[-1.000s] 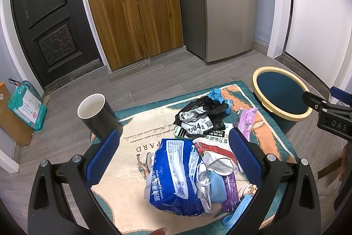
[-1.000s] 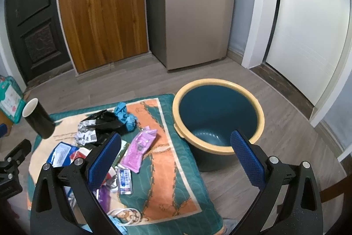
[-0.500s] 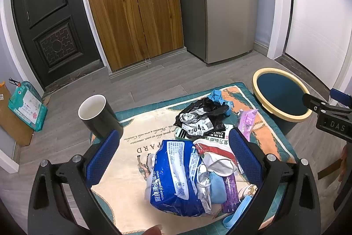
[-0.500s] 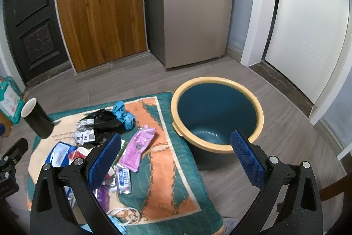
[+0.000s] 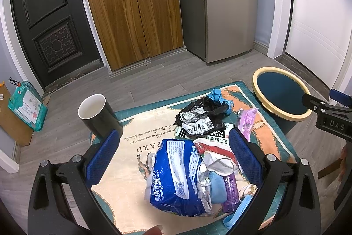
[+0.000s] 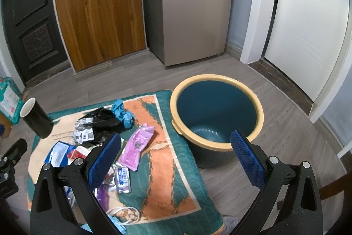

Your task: Collect trash

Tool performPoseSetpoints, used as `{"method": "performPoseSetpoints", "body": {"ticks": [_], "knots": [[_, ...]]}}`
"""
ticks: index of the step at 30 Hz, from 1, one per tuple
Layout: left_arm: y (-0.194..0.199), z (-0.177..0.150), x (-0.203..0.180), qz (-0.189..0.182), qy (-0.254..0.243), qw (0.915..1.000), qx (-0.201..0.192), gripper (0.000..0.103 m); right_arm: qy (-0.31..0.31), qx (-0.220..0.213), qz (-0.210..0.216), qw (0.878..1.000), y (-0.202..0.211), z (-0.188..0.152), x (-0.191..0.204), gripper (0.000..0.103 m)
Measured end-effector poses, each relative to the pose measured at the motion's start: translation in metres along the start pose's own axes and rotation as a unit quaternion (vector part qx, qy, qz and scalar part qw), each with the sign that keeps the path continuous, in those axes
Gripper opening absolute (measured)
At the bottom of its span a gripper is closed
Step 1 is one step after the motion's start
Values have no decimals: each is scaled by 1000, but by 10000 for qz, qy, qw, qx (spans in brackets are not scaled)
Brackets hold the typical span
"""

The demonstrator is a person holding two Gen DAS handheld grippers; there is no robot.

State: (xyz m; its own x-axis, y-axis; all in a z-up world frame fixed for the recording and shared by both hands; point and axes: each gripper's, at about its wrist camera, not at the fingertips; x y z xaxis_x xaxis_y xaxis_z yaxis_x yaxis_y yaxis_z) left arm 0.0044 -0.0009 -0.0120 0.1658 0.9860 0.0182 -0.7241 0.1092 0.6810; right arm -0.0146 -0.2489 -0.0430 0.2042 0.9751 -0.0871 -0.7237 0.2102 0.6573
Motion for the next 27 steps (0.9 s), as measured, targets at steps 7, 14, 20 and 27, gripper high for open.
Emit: {"method": "performPoseSetpoints", "body": {"ticks": [7,14,20,27], "knots": [[-1,1,1,-2,19,10000,7,97,15,-4,-15,10000,-1,1,3,99],[-3,-1,-1,17,-68,10000,42,97,-60,130,-1,9999,-3,2,1,99],[-6,-1,0,-176,-40,9997,137,97,-85,258,47,9996,-6,2,1,99],[-5,1,-1,-326,-269,9991,-3,97,65,65,174,9998,1,16,3,99]]}}
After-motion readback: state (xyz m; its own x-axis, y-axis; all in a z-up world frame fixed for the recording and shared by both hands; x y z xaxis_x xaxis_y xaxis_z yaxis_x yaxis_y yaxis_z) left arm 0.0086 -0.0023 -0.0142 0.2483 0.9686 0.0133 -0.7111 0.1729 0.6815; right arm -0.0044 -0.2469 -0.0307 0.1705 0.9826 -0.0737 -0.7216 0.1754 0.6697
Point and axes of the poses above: each gripper's, at about its wrist camera, not at the fingertips, and y roughly against the way its jaws point, x to its left, z to its top, and after that the axes turned 8 degrees about -z, right-handed
